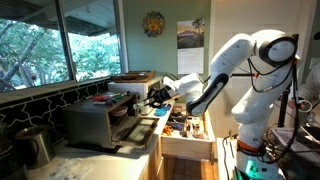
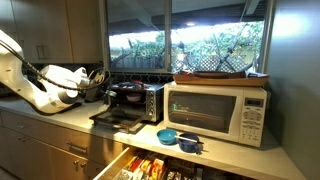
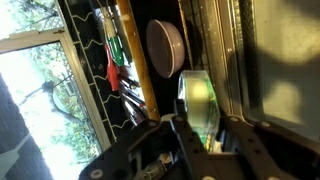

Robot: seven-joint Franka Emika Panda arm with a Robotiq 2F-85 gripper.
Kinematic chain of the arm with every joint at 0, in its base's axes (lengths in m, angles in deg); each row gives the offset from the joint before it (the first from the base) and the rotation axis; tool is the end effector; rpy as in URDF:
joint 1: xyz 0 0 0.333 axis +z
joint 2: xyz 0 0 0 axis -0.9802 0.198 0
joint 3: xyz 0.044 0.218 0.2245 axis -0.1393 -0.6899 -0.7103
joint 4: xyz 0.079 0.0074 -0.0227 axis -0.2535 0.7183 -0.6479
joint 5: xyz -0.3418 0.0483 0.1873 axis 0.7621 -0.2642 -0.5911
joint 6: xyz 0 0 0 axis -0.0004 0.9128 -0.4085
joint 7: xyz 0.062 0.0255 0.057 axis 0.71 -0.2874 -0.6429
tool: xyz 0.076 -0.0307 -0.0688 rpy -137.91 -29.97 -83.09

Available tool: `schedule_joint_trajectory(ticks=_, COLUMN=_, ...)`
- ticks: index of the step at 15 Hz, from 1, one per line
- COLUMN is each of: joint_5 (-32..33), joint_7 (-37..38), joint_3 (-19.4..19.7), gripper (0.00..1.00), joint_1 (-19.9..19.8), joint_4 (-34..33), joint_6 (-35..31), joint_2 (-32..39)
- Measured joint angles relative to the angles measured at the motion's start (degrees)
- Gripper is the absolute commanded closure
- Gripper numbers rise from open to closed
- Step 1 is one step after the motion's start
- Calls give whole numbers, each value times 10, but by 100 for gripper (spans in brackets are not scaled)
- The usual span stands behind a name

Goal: Pick up the packaged cello tape and put it on the tray in the oven

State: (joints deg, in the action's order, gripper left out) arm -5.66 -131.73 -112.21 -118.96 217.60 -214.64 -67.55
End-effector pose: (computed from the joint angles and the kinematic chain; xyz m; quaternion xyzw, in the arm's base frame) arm 0.4190 0.0891 0.4394 0.6190 0.5601 0.4401 0.3308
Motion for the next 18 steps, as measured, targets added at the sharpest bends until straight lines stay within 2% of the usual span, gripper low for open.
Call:
schedule_joint_trajectory(ticks=5, joint_5=-87, joint_7=-103, joint_3=-155, gripper=92, joint_1=-134, joint_4=0, joint_6=-95, joint_2=0)
schedule_joint_trajectory(ticks=6, joint_5=-102, joint_7=-120, joint_3=-186, gripper=73, joint_1=-161, joint_4=0, joint_6=-113, joint_2=1)
schedule_joint_trajectory(ticks=8, joint_5=-125, joint_7=-140, joint_3=-235, gripper=73, joint_1=-204, joint_4=0, joint_6=-137, joint_2=2)
schedule_joint_trajectory(ticks=13, joint_5=-128, joint_7=-144, joint_3=-250, gripper=73, joint_1=-220, joint_4=0, joint_6=-142, joint_2=2)
schedule_joint_trajectory(ticks=14, joint_5=-128, joint_7=-144, joint_3=-250, gripper=93, joint_1=-220, joint_4=0, joint_6=-142, joint_2=2)
schedule_joint_trajectory(ticks=18, joint_5=-128, joint_7=-146, joint_3=-255, gripper=93, joint_1=-224, joint_4=0, joint_6=-143, joint_2=1)
